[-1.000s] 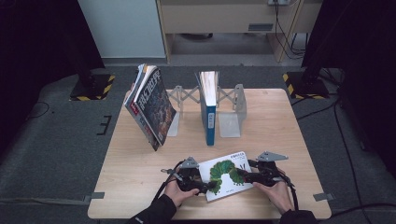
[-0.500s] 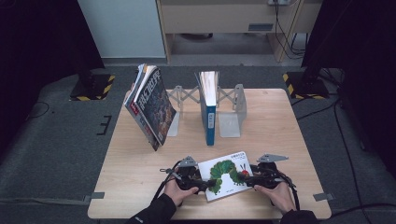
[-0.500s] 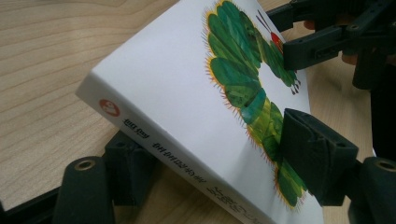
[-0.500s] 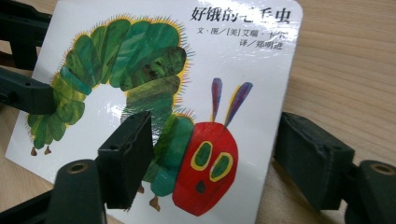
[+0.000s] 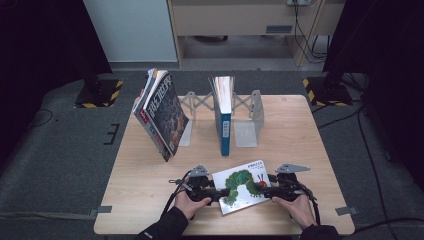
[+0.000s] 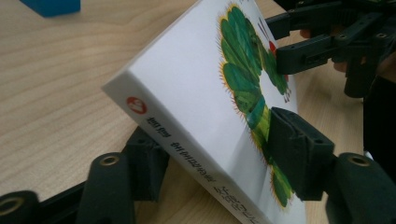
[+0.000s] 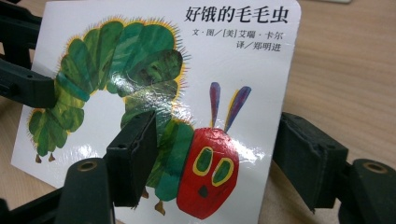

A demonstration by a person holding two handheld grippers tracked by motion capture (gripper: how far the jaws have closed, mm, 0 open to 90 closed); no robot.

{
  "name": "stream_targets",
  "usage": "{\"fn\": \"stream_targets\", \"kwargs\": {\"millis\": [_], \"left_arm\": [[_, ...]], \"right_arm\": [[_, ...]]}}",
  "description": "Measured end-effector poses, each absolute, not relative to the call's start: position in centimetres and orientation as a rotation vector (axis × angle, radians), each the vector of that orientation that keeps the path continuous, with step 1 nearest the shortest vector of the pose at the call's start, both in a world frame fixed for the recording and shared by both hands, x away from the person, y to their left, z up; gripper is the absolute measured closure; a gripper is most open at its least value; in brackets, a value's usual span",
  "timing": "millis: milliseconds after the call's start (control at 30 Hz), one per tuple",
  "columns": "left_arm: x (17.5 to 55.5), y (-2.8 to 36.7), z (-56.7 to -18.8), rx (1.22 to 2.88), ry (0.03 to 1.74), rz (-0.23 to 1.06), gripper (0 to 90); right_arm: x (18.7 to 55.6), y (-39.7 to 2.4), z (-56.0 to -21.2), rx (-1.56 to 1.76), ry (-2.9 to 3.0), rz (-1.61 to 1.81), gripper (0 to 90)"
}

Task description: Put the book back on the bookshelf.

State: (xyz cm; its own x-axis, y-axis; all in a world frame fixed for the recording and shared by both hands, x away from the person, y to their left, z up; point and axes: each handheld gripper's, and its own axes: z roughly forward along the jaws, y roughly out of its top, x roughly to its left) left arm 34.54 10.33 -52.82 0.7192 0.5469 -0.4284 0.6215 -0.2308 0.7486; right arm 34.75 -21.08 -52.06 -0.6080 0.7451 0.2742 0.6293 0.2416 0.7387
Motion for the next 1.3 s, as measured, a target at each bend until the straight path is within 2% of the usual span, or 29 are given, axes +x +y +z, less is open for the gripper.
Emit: {"fn": "stream_targets", "kwargs": {"millis": [100,267,500,767,1133,1300], "left_arm": [[34.5,10.4,-52.6,1.885,0.894,-0.084,44.9],[34.5,10.4,-52.7,1.877,0.903,-0.092,45.2],[34.4,10.3,-52.5,1.882,0.896,-0.077,45.6],[34.5,10.4,-51.4,1.842,0.86,-0.051,57.0],[34.4,10.3,-51.1,1.842,0.847,-0.038,58.5],[34.4,10.3,-50.7,1.83,0.819,-0.011,62.4]], "right_arm": [[34.9,-21.1,-51.9,1.295,2.344,1.318,32.8],[34.8,-21.3,-52.1,1.307,2.338,1.327,33.6],[34.7,-21.2,-52.2,1.33,2.357,1.317,30.3],[35.1,-21.5,-51.6,1.288,2.293,1.357,34.7],[35.0,-21.5,-51.9,1.31,2.347,1.324,31.7],[35.1,-21.6,-51.7,1.289,2.305,1.346,33.1]]}}
